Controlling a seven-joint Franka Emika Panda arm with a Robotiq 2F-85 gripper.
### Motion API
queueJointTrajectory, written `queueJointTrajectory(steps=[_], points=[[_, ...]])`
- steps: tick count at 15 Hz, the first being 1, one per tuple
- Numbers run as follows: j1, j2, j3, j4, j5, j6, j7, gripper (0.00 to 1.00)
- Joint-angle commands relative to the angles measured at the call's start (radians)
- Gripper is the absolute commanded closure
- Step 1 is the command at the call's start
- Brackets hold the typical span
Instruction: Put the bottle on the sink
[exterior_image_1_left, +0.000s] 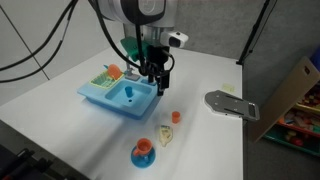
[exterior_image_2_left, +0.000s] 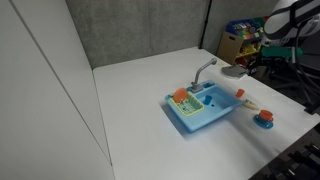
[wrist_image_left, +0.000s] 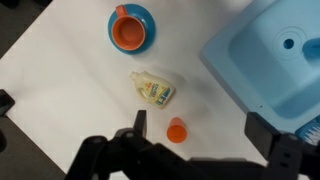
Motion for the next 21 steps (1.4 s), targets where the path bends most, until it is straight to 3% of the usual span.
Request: queueJointTrajectory(steps=[1,9,17,21], points=[[-0.003,0.061,-0.024,0.016,-0.016,0.074,0.004,0.0],[-0.01,0.219,-0.053,0.047,-0.033,0.21,-0.043,0.0],[-0.031,0.3,-0.052,0.102,-0.108,0.208,-0.215,0.0],[-0.018,0.294,-0.058,0.086,-0.102,0.217,-0.203,0.0]])
